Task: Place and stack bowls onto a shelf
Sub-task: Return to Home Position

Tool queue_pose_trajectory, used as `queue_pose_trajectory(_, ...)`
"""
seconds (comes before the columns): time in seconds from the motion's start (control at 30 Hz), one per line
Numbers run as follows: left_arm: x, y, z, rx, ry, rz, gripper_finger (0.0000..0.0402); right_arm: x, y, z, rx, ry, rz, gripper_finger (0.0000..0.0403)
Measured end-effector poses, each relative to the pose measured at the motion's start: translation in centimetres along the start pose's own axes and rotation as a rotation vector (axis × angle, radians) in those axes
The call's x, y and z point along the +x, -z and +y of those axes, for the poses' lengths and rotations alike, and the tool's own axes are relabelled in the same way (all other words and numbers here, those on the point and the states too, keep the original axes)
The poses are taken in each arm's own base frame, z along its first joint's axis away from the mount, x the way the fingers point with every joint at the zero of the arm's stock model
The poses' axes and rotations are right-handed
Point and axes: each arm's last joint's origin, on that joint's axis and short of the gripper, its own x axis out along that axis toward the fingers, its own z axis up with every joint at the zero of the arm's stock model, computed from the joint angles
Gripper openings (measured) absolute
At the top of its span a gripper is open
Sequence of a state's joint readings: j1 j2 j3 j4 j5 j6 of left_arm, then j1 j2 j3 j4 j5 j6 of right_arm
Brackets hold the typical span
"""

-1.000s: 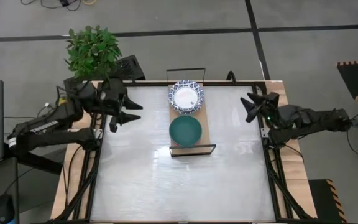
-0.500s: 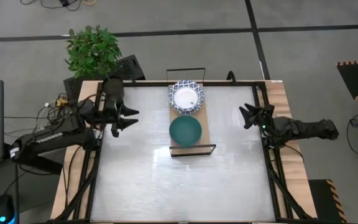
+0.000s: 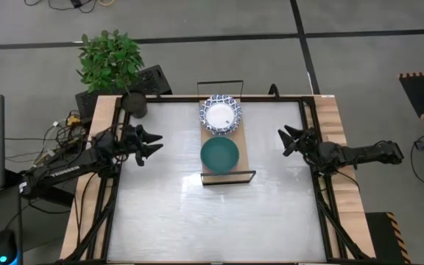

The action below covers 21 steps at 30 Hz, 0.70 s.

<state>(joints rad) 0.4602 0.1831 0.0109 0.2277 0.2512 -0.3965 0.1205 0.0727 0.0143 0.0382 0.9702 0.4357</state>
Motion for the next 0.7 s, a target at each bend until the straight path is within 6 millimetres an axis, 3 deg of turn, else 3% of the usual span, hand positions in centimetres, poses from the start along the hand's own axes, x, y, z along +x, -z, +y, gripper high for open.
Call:
queue_pose_trajectory(0.4, 0.0, 0.9, 0.3, 0.051, -0.034, 0.083, 0.0210, 0.6, 0.2, -0.4, -0.089, 0.078, -0.003, 0.0260)
queue_pose_trajectory(0.7, -0.1, 1.6, 0.5, -0.143, -0.085, 0.163, 0.0210, 0.7, 0.2, -0.5, -0.090, 0.089, -0.005, 0.0260)
